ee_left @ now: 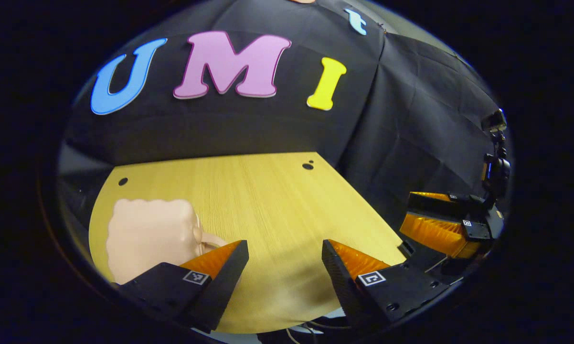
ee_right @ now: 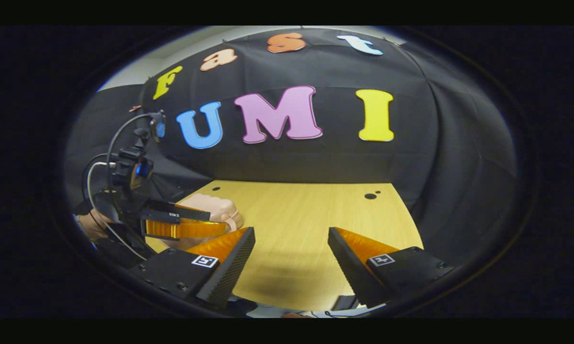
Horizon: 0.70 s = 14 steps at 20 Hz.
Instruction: First open the suitcase, pack the skin care products into it, and then close the suitcase.
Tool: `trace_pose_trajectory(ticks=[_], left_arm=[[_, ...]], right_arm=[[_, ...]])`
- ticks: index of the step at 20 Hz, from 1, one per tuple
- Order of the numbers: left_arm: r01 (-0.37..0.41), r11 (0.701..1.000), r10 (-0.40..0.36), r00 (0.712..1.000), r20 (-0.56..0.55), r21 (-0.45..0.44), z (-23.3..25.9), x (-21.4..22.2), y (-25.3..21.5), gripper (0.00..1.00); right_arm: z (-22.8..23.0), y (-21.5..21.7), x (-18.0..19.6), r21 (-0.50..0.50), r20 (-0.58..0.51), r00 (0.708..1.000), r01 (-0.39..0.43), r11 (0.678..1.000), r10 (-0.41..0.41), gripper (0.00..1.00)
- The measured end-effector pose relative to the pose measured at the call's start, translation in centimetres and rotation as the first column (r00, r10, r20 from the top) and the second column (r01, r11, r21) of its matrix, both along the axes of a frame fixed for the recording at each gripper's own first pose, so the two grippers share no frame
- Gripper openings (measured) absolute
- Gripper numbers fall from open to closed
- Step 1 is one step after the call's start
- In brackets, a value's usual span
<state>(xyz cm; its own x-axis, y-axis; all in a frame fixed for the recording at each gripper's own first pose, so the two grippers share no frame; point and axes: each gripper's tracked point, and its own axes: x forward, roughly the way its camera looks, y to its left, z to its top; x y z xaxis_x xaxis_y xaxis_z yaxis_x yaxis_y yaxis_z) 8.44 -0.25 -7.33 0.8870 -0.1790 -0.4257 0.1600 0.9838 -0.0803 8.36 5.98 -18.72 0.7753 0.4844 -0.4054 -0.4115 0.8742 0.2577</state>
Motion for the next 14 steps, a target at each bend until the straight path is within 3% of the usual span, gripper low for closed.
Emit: trace_pose_trajectory(ticks=[3, 4, 7, 11, 14], left_arm=[[-0.144, 0.982, 0.113, 0.965, 0.235, 0.121, 5.5, -1.3, 0.5, 0.97], [-0.18, 0.969, 0.121, 0.942, 0.313, 0.168, 7.2, -2.2, 1.0, 0.97], [-0.19, 0.947, 0.063, 0.901, 0.43, 0.26, 9.8, -3.8, 0.1, 0.97], [-0.18, 0.96, 0.056, 0.875, 0.482, 0.214, 10.6, -5.0, -1.4, 0.98], [-0.183, 0.967, 0.067, 0.851, 0.521, 0.175, 11.7, -6.0, -0.8, 0.97]], right_arm=[[2.6, -0.7, 0.6, -0.005, 0.077, 0.996, -0.042, 0.999, 0.043, 0.98], [3.6, -0.7, 1.1, -0.007, 0.11, 0.993, -0.048, 0.999, 0.048, 0.98], [6.0, -0.3, 2.2, -0.017, 0.198, 0.979, -0.048, 0.999, 0.05, 0.98], [9.0, 0.0, 3.8, 0.003, 0.266, 0.963, 0.033, 0.999, -0.033, 0.98], [10.8, -1.3, 5.3, -0.042, 0.337, 0.938, 0.101, 0.994, -0.081, 0.97]])
